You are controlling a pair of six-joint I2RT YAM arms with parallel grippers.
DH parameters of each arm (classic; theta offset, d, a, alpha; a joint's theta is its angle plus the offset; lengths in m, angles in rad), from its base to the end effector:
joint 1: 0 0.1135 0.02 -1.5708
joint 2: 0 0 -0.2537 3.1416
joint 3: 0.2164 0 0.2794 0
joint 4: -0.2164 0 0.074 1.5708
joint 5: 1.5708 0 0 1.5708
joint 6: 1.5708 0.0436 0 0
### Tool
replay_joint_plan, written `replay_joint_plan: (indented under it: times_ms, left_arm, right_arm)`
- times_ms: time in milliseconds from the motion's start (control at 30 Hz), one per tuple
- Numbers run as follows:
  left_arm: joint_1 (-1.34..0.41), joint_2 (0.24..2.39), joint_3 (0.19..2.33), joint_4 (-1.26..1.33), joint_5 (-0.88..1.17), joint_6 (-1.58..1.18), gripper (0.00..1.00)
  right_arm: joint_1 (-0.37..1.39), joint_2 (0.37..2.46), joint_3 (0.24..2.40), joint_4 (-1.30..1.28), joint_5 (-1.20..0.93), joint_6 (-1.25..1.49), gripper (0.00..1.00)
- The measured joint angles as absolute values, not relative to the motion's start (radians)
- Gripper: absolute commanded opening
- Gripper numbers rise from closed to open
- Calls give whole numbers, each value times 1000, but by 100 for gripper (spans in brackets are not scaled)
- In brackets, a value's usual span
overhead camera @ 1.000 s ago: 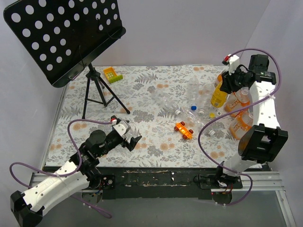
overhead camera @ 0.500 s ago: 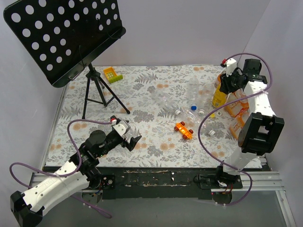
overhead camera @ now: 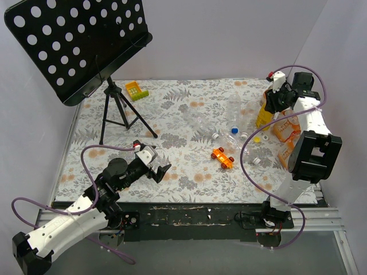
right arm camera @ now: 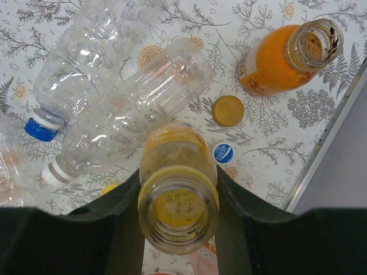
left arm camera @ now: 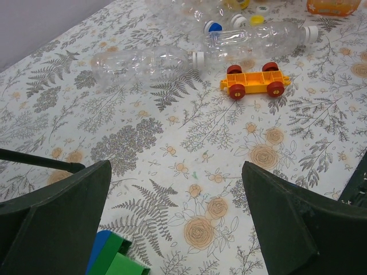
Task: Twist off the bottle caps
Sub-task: Place the plastic bottle at the corner of the board.
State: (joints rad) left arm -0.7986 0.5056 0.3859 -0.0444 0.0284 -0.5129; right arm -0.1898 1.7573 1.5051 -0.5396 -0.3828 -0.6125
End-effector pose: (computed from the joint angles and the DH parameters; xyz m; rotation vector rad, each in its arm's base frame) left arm 0.1332 -0.1385 0.2441 0.2838 1.8176 -0.9719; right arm 0.4221 -0.0645 0.2714 -0.6570 2.1959 0.0414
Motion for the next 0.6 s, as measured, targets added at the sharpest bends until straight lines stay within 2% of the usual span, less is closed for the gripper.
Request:
replay_joint_plan:
  times_ms: [233, 600]
  left_arm:
    - [-796, 500, 386, -44, 28, -513, 98]
    - [-795, 491, 386, -44, 28, -514, 98]
  right_arm:
    - [-190, 1757, 1509, -544, -384, -602, 63]
    - [-189, 1735, 1597, -560, -377, -602, 68]
